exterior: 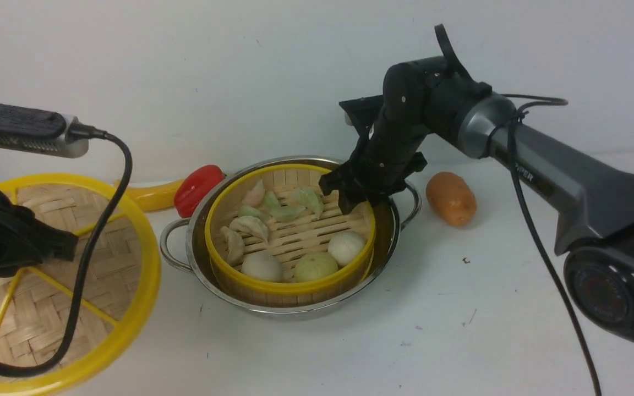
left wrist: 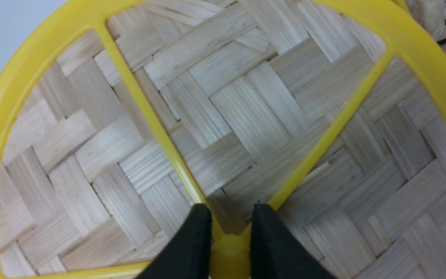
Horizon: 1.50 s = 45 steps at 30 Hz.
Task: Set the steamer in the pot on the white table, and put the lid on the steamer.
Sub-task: 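Place the bamboo steamer basket of food into the steel pot with the right gripper, then grasp the bamboo steamer lid lying on the table by its centre knob, then place the yellow bamboo steamer lid onto the steamer in the pot with the left gripper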
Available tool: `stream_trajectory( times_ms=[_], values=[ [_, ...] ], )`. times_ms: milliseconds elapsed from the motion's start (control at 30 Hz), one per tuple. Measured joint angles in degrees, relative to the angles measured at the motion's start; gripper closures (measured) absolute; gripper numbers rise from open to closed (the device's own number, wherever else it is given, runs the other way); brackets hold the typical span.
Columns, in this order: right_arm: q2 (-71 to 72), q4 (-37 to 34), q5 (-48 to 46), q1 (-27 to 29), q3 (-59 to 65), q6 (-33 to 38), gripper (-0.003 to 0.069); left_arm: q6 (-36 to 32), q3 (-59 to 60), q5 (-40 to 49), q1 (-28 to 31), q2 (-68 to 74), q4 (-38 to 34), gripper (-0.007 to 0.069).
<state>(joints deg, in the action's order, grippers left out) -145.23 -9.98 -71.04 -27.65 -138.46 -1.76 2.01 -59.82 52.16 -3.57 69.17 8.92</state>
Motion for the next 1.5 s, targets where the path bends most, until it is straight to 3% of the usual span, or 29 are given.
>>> stream_trajectory(
  times_ms=[100, 267, 533, 633, 800, 1500],
  values=[
    [2.19, 1.46, 0.06, 0.0, 0.0, 0.0, 0.0199, -2.9, 0.0, -1.42, -0.42, 1.32, -3.76, 0.0506],
    [7.73, 3.97, 0.1, 0.96, 0.0, 0.0, 0.0176, -7.65, -3.29, -4.04, -4.67, 5.75, -7.64, 0.0506],
    [24.17, 3.22, 0.65, 5.09, 5.32, -0.84, 0.0174, -9.96, -28.82, -0.86, -12.87, 25.12, -7.55, 0.0506],
    [31.09, 4.92, 0.63, 5.03, 10.1, -0.39, 0.0174, -11.7, -42.78, 6.05, -15.51, 35.9, -7.5, 0.0506],
    [37.39, 6.6, 0.51, 5.03, 14.44, -0.1, 0.0174, -13.1, -54.3, 13.73, -17.06, 46.0, -8.28, 0.0506],
    [39.37, 9.47, 0.2, 5.03, 17.97, 0.25, 0.0173, -15.63, -55.98, 12.46, -17.71, 54.31, -10.71, 0.0506]
  ],
)
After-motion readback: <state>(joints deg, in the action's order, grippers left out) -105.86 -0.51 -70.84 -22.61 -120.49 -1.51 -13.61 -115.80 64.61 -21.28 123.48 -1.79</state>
